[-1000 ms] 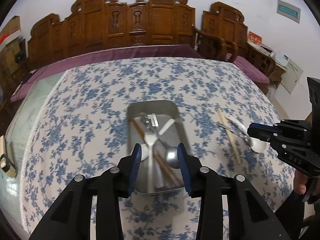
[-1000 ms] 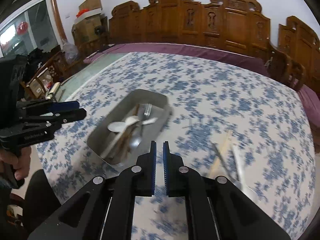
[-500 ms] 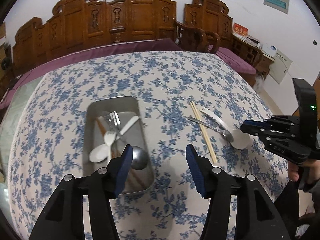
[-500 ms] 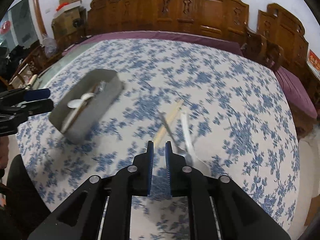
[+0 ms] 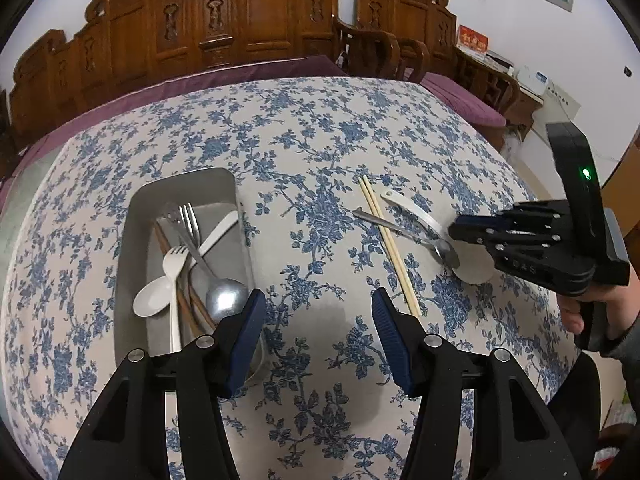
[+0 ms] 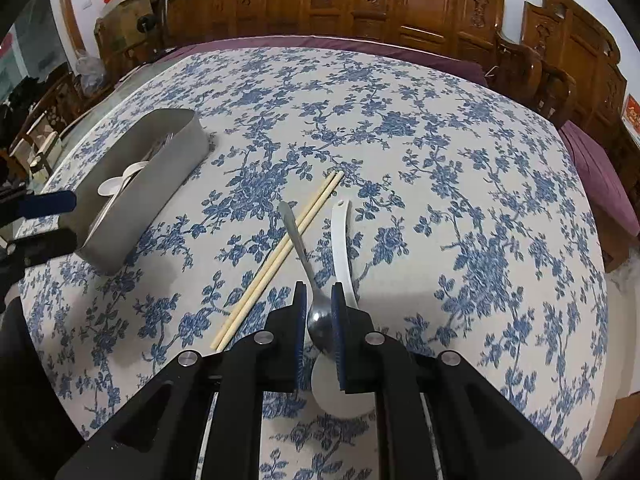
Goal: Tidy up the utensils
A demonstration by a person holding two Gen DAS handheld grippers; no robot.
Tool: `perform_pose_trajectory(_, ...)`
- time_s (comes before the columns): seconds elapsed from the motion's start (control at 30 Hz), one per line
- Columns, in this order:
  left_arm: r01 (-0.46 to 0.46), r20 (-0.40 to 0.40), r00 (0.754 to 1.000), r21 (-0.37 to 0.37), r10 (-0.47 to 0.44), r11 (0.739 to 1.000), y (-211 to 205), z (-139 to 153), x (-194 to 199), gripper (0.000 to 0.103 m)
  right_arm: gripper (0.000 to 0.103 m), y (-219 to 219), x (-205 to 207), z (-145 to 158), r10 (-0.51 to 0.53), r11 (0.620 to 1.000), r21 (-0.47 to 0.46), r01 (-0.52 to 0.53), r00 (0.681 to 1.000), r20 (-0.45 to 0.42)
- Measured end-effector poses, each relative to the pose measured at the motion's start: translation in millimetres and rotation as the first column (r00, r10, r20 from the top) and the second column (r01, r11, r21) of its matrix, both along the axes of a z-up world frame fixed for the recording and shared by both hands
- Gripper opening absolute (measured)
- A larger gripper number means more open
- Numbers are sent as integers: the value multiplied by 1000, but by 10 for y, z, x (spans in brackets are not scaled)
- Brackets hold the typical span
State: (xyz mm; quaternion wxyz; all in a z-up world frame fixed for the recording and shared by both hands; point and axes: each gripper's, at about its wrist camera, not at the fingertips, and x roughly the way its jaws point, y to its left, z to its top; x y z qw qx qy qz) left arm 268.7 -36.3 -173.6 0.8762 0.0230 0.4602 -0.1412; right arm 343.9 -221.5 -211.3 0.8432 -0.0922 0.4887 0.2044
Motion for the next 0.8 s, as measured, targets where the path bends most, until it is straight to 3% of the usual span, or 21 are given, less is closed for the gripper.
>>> perform_pose_trajectory(0.67, 5, -23, 1000, 10, -5, 1000, -37, -86, 1, 53, 14, 329, 312, -404, 89, 982, -156, -110, 987, -135)
perform_pose_trajectory(0.8, 5, -26, 1000, 10, -4, 1000, -45, -87, 1, 53, 4, 352, 301, -406, 98, 982, -146, -121, 983, -155)
